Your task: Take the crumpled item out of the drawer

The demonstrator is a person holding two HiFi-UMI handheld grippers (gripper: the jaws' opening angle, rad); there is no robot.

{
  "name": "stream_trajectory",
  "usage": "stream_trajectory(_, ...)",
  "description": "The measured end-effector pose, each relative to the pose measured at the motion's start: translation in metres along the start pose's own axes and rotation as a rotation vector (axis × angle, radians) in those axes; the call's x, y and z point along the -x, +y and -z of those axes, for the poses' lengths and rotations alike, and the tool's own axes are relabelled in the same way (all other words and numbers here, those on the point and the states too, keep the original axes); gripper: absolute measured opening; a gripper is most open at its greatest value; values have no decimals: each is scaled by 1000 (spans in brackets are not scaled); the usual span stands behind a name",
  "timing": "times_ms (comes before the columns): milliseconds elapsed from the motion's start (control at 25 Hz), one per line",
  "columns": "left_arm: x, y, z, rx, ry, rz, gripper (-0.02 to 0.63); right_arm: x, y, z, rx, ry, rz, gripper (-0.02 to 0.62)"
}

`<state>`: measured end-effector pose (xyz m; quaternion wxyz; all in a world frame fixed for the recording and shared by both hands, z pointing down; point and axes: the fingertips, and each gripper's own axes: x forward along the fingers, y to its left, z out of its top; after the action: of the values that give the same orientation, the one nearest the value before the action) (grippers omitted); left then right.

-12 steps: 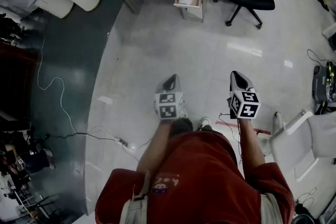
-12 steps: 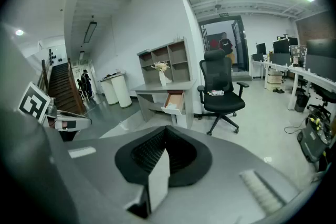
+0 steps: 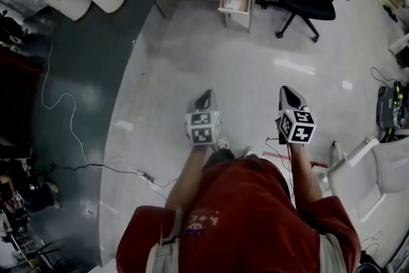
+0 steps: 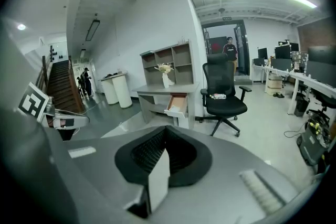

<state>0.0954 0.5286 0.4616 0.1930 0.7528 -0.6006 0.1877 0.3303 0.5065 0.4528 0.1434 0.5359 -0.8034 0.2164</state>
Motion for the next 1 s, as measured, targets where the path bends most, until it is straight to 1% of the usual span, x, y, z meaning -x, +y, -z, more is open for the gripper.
stream_trajectory(80,2,11,-1,4,0,2,-3,-6,11,-1,3,2,-16,2)
stream_trajectory(160,1,20,-3,4,-4,6,-3,-12,24,-2,37,7,-34,0)
stream_trajectory(240,-2,29,-6,1,-6,12,-3,-18,35,-3,64,6,-34,0)
stream_trajectory(560,-5,78,-30,-13,-32,56,-3,-43,72,-27,12,-22,11,0)
stream_trajectory(800,-9,111,-41,-45,-47,90,-3,-63,98,-38,-26,-40,40,0)
stream_trajectory(1000,-14,136,-35,-19,-33,85,-3,-73,111,-35,-40,-26,51,0)
